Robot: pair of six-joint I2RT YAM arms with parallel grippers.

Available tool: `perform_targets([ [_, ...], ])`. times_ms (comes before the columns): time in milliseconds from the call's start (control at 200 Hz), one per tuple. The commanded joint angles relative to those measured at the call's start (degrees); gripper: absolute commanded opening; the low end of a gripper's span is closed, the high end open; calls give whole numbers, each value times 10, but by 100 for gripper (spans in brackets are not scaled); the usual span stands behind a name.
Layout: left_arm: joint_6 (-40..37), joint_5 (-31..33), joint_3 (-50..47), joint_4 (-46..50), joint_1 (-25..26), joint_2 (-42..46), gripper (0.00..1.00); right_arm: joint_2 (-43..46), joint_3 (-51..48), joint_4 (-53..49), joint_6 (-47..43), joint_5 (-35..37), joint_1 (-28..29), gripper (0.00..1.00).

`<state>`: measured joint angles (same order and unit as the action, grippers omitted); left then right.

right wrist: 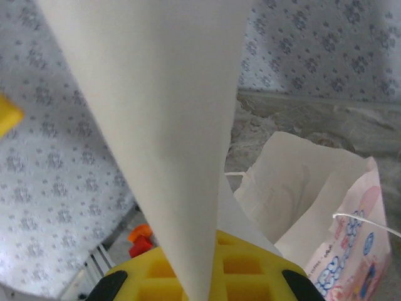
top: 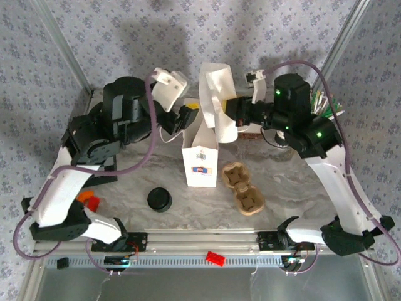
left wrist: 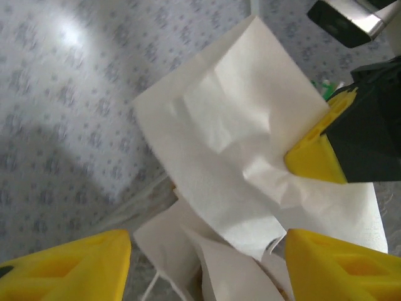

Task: Pack the takeout coffee

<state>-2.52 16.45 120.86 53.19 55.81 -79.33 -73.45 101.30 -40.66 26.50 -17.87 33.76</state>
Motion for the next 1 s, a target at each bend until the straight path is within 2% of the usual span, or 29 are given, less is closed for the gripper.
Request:
perform_targets([
  [0,138,46,-60,-29,-29,30,67,-34,42,-3,117,88,28,0],
  [95,236,49,-140,-31,-72,65,67,-75,86,-53,145,147,46,0],
  [255,334,-57,-270,-86,-154,116,66,-126,125,-100,171,219,80,0],
  [315,351,-66,-290,-90,-169,122,66,-140,129,-102,168,248,94,0],
  [385,360,-76,-305,-89,-181,122,66,-159,139,-125,178,288,109,0],
  [935,386,-123,-358,-108,-226,119,65,-272,169,-183,169,365,159,0],
  [995,385,-124,-360,-109,-228,118,65,-270,167,-187,169,376,167,4],
])
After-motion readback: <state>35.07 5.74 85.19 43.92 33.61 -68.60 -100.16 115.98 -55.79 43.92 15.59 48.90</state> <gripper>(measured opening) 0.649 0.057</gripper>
